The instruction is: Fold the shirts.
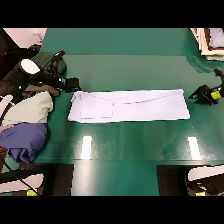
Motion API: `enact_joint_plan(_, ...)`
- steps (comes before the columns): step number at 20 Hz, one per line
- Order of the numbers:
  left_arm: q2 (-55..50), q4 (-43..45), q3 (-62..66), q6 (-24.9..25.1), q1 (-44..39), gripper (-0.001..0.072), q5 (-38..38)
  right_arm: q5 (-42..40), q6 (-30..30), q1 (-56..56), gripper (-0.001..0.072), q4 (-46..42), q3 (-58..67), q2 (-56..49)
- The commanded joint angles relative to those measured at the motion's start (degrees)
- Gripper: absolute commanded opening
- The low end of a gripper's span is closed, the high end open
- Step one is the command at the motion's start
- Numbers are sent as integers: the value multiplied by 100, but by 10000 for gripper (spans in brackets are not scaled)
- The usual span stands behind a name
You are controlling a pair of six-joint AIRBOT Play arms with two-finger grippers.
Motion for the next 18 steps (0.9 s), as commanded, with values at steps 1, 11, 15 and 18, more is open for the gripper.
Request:
enact_joint_plan(1, -4, -37, 17, 2, -114, 26, -24, 48, -437, -131, 543, 538, -302, -391)
enact_joint_plan(11, -437, -699, 63, -105, -640, 25, 352, 365, -828, 636, 14, 822, -223, -601)
enact_joint_plan(15, -1311, -765, 763, -107, -1545, 25, 678, 435, -385, 643, 14, 833, -197, 348)
enact_joint_plan(18, -2140, -822, 1707, -114, -2109, 26, 691, 573, 61, 789, 13, 1255, 238, 964)
